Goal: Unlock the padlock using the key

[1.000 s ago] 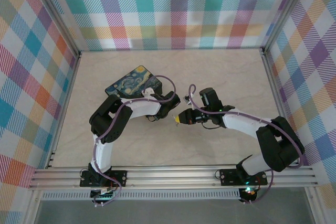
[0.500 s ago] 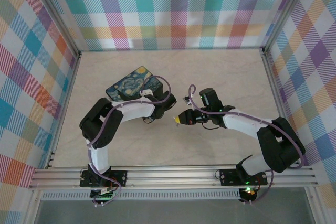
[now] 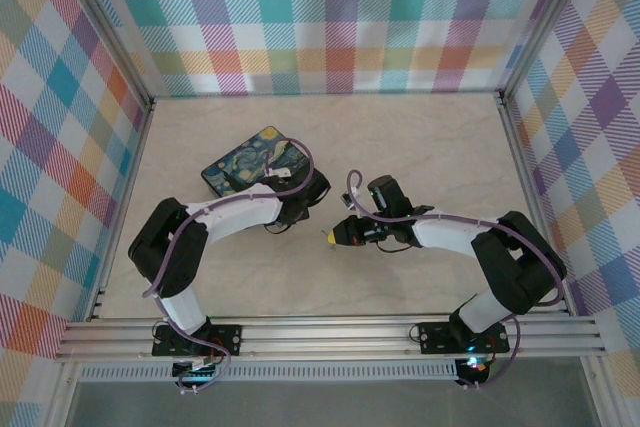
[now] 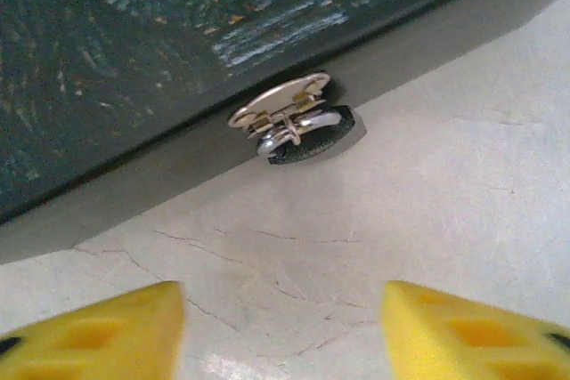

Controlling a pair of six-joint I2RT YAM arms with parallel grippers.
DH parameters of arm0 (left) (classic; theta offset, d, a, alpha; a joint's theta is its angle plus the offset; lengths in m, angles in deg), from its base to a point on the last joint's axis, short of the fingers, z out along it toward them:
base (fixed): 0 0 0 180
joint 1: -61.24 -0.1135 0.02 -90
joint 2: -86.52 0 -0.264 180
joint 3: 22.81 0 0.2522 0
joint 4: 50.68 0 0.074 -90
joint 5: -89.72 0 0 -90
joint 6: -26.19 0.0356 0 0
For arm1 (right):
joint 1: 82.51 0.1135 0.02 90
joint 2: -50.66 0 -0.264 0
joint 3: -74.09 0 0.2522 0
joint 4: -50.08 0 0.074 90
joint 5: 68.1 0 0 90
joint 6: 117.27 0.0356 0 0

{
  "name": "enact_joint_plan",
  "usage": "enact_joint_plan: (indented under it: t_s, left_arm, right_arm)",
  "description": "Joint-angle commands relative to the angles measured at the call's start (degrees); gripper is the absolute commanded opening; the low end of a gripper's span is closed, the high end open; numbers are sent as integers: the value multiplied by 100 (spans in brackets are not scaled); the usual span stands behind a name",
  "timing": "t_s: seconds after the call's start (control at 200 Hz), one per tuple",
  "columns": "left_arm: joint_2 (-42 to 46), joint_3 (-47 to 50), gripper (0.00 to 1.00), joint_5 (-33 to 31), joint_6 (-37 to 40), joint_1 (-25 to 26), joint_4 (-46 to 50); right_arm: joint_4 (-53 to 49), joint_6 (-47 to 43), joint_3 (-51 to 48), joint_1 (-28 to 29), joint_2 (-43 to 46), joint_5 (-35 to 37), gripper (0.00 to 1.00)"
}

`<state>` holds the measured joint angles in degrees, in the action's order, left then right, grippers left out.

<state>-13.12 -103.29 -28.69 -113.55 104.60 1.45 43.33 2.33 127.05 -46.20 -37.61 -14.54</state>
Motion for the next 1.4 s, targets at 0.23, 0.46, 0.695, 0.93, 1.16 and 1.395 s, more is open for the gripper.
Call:
enact_joint_plan:
  t_s: [0.23,0.46,0.695,0.93,1.16,1.395]
  left_arm:
    - [-1035,-561,82,-1209,-1282,-9,339]
    - [-1318,-555,76,-1869,-1766,11,33]
    - [-1628,-795,75,-2059,-2122,37,17]
    - [-1813,-851,66,-2242,-2455,105,-129]
    - [-1991,-858,53,-2310,-2497,114,-320]
    - [-2064,-846,36,-2423,-2480,115,-356]
  right_arm:
    - [120,-39,92,-6,17,98,0]
    - [288,-68,58,-5,-175,-10,0]
    - [427,-70,83,-10,-380,-103,0]
    - [549,-79,172,-19,-632,-211,0]
    - [547,-141,250,-77,-779,-306,0]
    - [539,-186,246,-152,-836,-363,0]
